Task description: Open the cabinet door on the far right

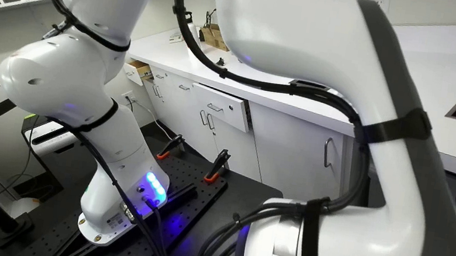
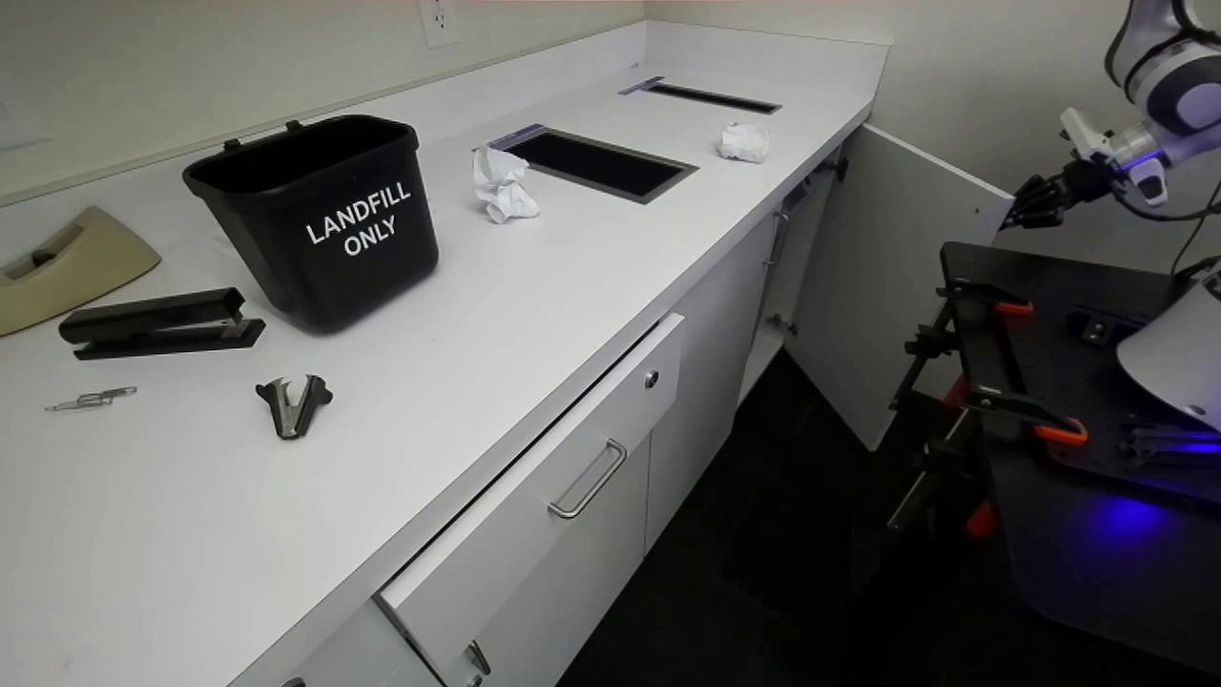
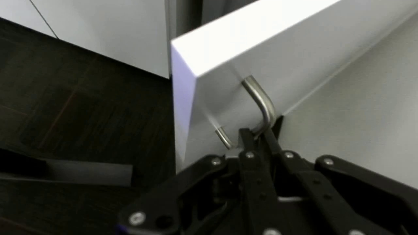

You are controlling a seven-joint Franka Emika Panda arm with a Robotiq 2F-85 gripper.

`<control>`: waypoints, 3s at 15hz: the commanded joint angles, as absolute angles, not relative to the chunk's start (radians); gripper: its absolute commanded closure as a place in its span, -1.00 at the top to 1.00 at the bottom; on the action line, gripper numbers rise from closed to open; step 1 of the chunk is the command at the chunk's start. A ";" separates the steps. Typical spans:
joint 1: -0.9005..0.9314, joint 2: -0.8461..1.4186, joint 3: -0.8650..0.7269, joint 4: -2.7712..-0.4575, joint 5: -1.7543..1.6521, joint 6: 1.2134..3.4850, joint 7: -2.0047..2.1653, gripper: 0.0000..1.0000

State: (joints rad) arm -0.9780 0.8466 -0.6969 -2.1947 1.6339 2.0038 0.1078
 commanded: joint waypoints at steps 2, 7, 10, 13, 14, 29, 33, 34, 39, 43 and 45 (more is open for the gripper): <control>-1.037 0.933 -0.661 -2.037 1.702 2.191 0.059 -0.95; -1.051 0.943 -0.630 -1.960 1.674 2.356 0.018 -0.95; -1.040 0.917 -0.618 -1.967 1.672 2.445 -0.061 -0.29; -1.039 0.886 -0.584 -1.980 1.676 2.528 -0.142 0.15; -1.036 0.873 -0.579 -1.989 1.663 2.539 -0.161 0.32; -0.999 0.469 -0.617 -2.210 1.490 2.618 -0.469 1.00; -0.962 0.288 -0.612 -2.328 1.516 2.676 -0.607 1.00; -0.929 0.244 -0.631 -2.361 1.534 2.686 -0.643 1.00; -0.866 0.004 -0.620 -2.525 1.555 2.747 -0.795 1.00; -0.831 -0.155 -0.590 -2.634 1.577 2.804 -0.922 1.00; -0.824 -0.210 -0.569 -2.677 1.605 2.823 -0.984 1.00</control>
State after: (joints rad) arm -0.8403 -0.0688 -0.5952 -2.5814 1.5638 2.7643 -0.8901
